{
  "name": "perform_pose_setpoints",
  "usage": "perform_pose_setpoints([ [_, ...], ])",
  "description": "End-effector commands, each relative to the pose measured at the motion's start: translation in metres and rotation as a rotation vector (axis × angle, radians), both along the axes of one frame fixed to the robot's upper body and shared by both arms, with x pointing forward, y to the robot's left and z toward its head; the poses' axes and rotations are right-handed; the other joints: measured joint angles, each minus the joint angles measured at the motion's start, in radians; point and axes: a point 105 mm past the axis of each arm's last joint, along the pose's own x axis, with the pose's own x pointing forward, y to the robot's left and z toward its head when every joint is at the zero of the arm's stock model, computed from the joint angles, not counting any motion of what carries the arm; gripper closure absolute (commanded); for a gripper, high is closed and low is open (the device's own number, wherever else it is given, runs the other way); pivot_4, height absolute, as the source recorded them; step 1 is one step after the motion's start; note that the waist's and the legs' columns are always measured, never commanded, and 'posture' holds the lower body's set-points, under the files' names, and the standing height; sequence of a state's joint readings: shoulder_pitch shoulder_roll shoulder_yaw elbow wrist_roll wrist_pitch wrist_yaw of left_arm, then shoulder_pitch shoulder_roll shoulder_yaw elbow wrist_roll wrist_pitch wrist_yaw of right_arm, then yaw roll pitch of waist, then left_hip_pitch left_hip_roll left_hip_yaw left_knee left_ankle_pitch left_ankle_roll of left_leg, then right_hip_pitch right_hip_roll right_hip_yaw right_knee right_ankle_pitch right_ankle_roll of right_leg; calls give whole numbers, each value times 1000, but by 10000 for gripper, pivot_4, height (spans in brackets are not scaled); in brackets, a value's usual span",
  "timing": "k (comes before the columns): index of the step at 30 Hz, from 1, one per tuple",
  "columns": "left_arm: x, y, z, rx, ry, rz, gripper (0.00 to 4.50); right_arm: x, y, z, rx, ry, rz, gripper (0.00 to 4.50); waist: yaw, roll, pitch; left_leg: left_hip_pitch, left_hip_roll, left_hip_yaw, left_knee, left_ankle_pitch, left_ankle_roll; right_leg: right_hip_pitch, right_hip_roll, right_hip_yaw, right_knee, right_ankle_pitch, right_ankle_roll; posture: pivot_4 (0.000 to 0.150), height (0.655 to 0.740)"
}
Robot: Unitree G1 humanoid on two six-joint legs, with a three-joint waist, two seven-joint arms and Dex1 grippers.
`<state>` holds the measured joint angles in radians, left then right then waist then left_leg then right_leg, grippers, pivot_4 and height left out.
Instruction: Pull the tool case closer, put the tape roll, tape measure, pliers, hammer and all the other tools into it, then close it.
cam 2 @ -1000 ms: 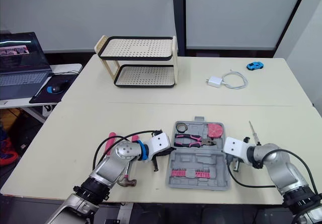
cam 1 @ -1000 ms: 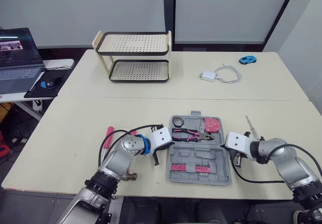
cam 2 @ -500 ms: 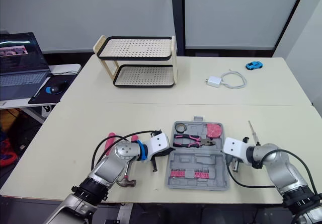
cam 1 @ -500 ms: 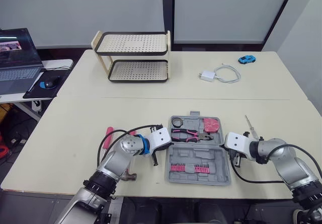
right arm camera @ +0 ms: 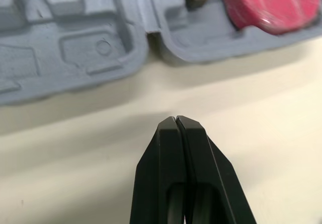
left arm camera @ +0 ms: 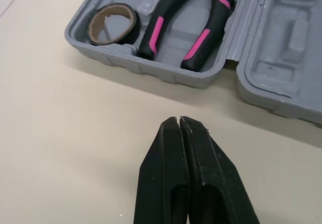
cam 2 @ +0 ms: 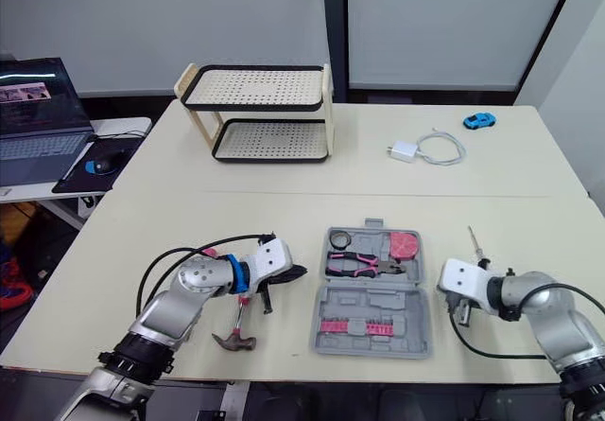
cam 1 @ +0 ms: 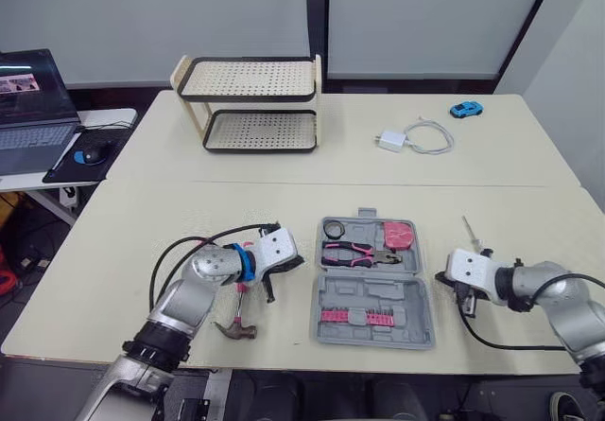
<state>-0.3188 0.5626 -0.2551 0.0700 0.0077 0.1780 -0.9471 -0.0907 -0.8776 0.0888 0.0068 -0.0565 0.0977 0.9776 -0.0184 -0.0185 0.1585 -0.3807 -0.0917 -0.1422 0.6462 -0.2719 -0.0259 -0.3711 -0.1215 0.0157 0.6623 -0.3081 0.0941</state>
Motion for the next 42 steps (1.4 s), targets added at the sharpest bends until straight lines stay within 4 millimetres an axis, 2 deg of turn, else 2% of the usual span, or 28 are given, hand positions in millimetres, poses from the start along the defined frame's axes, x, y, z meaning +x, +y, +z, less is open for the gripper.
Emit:
perform_pose_setpoints([
  [1, -6, 24, 43, -126, -31, 8, 44494, -4, -14, 37, 85, -49, -37, 44539, -1, 0, 0, -2, 0, 0, 0, 0, 0, -2, 0, 0, 1, 0, 0, 1500, 7400],
  [2, -7, 28, 48, -145, -27, 11, 44494, -5, -16, 41, 100, -51, -46, 44539, -2, 0, 0, -2, 0, 0, 0, 0, -1, -2, 0, 0, 1, 0, 0, 1500, 7400],
  [3, -9, 41, 58, -169, -28, 28, 42895, -7, -22, 51, 124, -66, -65, 44896, -2, 0, 0, -2, 0, -1, 0, 0, -1, -2, 0, 0, 1, 0, 0, 1500, 7400],
  [6, -17, 81, 80, -232, -4, 85, 35834, -11, -40, 80, 197, -114, -124, 45000, -6, 1, 1, -1, 0, 0, 0, 0, 0, -1, 0, 0, 0, 0, 0, 1500, 7400],
  [7, -18, 89, 83, -243, 3, 102, 32438, -12, -44, 85, 217, -120, -142, 40949, -7, 1, 1, -1, 0, 0, 0, 0, 0, -1, 0, 0, 0, 0, 0, 1500, 7400],
  [8, -20, 104, 86, -238, 7, 134, 29260, -15, -50, 92, 229, -131, -155, 38881, -7, 1, 1, -1, 0, 0, 0, -1, 2, -1, 0, 0, 0, 0, 0, 1500, 7400],
  [11, -26, 167, 101, -259, -7, 309, 19442, -26, -69, 127, 341, -192, -192, 28728, -8, 2, 2, -1, 0, 0, -1, -2, 4, -1, 0, -1, 0, 0, 0, 1500, 7400],
  [13, -30, 193, 105, -261, -12, 390, 12682, -31, -81, 136, 361, -202, -218, 21233, -10, 2, 3, -1, 1, 0, -1, -2, 4, -1, 0, -1, 0, 0, 0, 1500, 7400],
  [17, -40, 241, 112, -248, -15, 543, 135, -42, -113, 143, 333, -190, -290, 7100, -10, 2, 3, -1, 0, 1, -1, -3, 5, -1, -1, -1, 0, 0, 0, 1500, 7400],
  [19, -46, 263, 111, -238, 0, 619, 0, -46, -127, 142, 316, -178, -320, 114, -10, 2, 3, 0, 0, 1, -1, -3, 5, -1, 0, -1, 0, 0, 0, 1500, 7400],
  [22, -56, 296, 102, -188, 25, 749, 0, -48, -146, 141, 303, -163, -372, 114, -12, 2, 4, 0, 0, 1, -1, -3, 4, -1, -1, -1, 1, 0, 0, 1500, 7400],
  [28, -54, 308, 96, -158, 34, 787, 0, -49, -168, 137, 279, -152, -428, 114, -14, 2, 4, 1, 1, 4, -2, -3, 4, -3, 0, 0, 1, 0, 0, 1500, 7400],
  [42, -51, 303, 91, -149, 28, 755, 0, -53, -180, 126, 256, -147, -448, 114, -15, 3, 4, 0, 1, 5, -2, -3, 4, -3, 0, 1, 3, 0, 0, 1500, 7400],
])
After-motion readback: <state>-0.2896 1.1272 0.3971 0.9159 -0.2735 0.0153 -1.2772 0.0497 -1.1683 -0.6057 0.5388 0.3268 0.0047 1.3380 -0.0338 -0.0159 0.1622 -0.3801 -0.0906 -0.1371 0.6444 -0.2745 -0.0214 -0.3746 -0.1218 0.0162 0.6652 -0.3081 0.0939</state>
